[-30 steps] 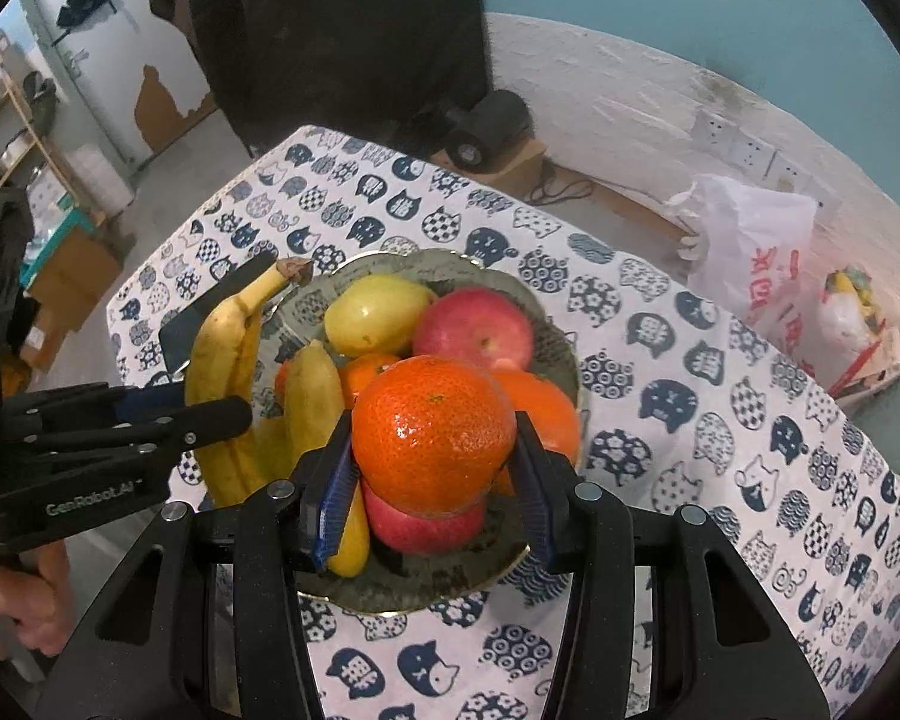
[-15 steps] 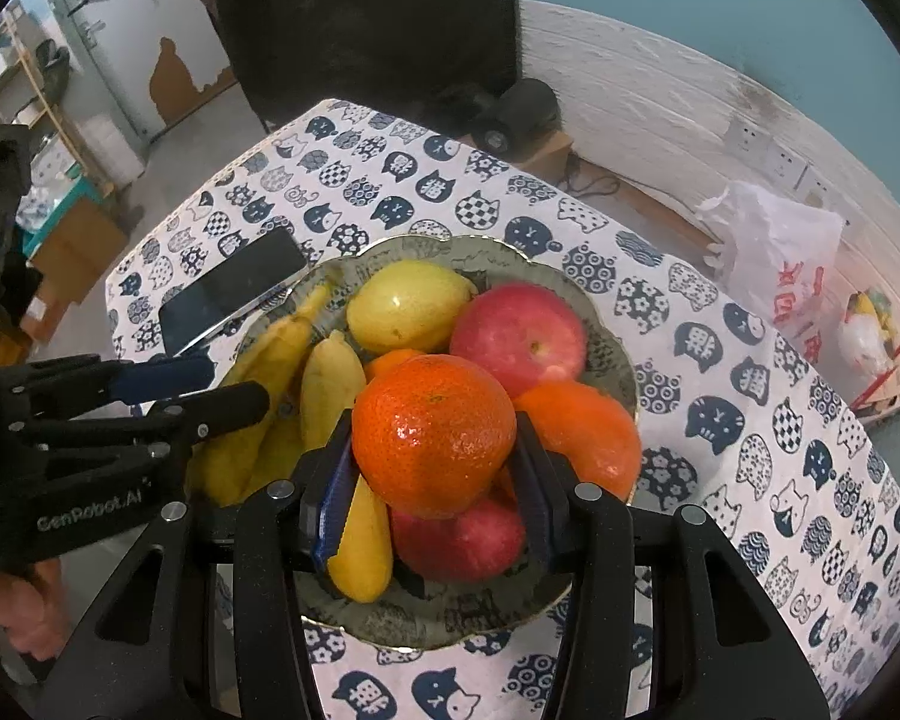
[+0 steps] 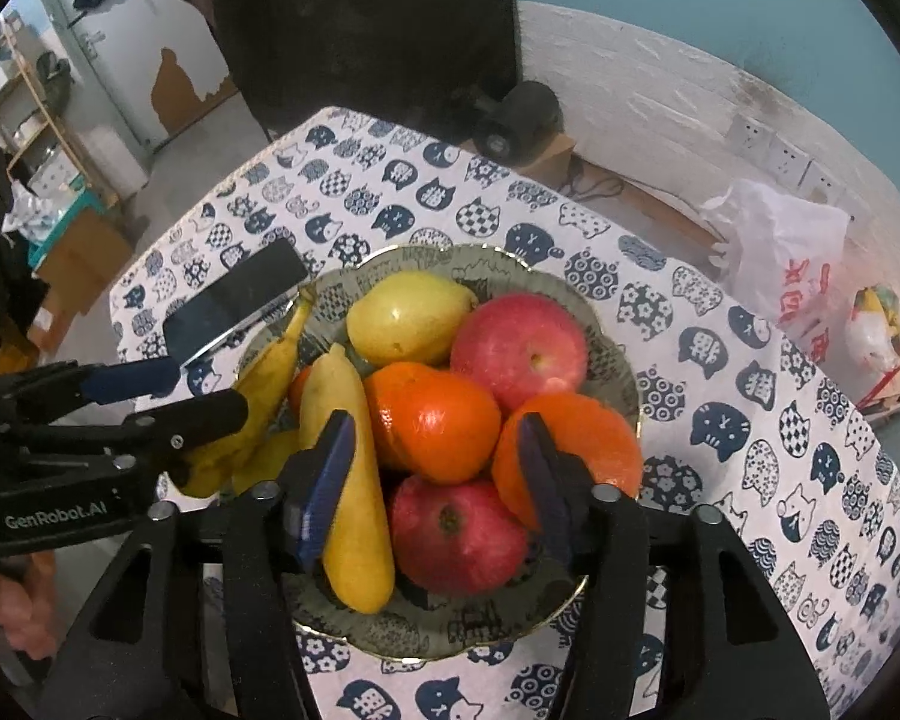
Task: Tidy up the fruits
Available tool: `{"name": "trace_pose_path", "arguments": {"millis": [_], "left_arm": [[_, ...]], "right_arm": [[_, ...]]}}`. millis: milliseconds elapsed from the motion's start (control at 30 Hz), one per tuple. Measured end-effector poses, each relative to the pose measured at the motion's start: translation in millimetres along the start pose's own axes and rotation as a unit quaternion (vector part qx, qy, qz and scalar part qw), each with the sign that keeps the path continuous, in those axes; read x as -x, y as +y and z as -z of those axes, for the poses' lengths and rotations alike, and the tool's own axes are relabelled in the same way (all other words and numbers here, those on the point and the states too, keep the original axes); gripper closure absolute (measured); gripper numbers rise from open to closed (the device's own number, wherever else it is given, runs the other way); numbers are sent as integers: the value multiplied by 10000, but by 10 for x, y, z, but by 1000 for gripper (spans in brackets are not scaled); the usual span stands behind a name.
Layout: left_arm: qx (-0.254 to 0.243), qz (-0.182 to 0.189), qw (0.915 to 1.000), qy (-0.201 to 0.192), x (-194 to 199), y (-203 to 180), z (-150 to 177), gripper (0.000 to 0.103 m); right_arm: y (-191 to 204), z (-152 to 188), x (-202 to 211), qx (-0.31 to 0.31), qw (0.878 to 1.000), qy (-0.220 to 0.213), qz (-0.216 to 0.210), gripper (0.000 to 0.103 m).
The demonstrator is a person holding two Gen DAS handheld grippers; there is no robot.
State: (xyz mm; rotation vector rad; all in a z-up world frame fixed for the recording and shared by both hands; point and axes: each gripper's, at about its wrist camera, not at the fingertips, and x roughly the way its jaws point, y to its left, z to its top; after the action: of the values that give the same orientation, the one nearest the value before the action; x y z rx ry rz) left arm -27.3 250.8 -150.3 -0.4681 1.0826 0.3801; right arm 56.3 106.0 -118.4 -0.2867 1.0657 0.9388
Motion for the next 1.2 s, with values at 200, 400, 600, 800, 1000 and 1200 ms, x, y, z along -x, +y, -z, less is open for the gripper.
{"name": "trace_pose_path", "arguments": {"millis": [200,400,600,800,1000,1200], "left_arm": [[-272,-76,9995,-121,105,-141,21,28],[-521,-170,9981,-288,285,-251,73,27],[-779,-284,9950,-565,611,-356,126,22],[-1070,-351,9886,-996,975,-511,166,15],[-1419,-408,9811,-1248,1236,-659,224,14],[-1605,-316,9773,-1346,1404,-775,336,4]], "right_arm": [[-16,22,185,-25,9999,-103,99,39],[-36,55,466,-14,9989,-305,344,33],[-111,105,801,-188,9973,-527,470,26],[-156,181,1143,-249,9950,-760,595,20],[-174,263,1408,-257,9933,-877,712,20],[-217,380,1658,-282,9914,-984,820,19]]}}
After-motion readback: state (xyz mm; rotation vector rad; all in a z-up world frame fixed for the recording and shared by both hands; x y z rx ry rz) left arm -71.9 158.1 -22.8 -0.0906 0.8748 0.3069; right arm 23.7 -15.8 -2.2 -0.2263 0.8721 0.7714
